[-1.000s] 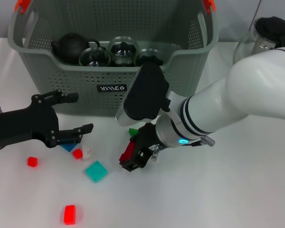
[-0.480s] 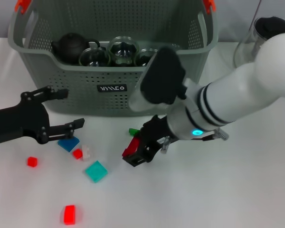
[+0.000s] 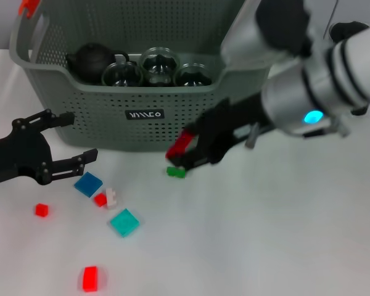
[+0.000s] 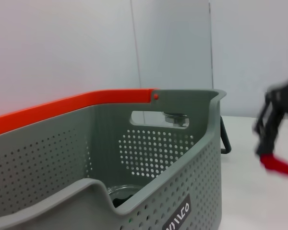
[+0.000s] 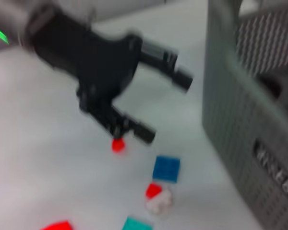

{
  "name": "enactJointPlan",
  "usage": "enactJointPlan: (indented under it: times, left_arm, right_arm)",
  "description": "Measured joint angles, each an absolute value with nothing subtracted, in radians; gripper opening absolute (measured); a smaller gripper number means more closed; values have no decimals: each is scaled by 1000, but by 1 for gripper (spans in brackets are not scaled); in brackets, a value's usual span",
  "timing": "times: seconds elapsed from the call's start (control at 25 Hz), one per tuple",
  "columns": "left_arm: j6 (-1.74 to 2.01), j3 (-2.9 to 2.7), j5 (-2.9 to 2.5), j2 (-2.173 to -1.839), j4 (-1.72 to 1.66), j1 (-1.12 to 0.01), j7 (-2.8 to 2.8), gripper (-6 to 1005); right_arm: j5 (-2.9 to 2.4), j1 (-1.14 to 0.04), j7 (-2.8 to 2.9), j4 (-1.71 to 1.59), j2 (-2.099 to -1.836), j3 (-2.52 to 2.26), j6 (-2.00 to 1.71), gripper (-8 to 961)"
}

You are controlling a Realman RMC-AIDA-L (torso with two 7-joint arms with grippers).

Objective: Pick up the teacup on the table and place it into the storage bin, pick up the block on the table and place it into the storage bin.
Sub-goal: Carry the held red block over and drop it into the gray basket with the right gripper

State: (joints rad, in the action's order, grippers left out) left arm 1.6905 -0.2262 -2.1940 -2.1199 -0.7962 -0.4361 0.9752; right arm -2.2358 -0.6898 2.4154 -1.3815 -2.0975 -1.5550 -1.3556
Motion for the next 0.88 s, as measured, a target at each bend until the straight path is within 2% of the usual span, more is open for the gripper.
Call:
enactJointPlan:
  times: [0.16,0.44,0.52,0.72,0.88]
  left_arm:
    - [1691,-225,-2193,-2120,-795,-436,975,847]
    - [1692,-225,-2191,-2120,-792,-440,976,847]
    - [1693,-225,-2191,-2120,-792,-442,976,847]
    - [1696,-229,-2191,-2123,-790,-442,974,847]
    - [1701,-230,-2190,-2124,-790,-442,972,846]
  right_arm:
    - [-2225,-724,2422,-1478,-2097,-1404,-1469,688]
    - [-2191,-880,2395,-1468,-2092,-1085,-1549,687]
    - [-2201,-922,2387,-1406,-2080,-1033,-1527,687]
    - [-2256,-994,2377,-1203,-2031,-1007,-1423,682]
    - [-2325,-1008,2373,-1115,-2022,-1012,-1322,674]
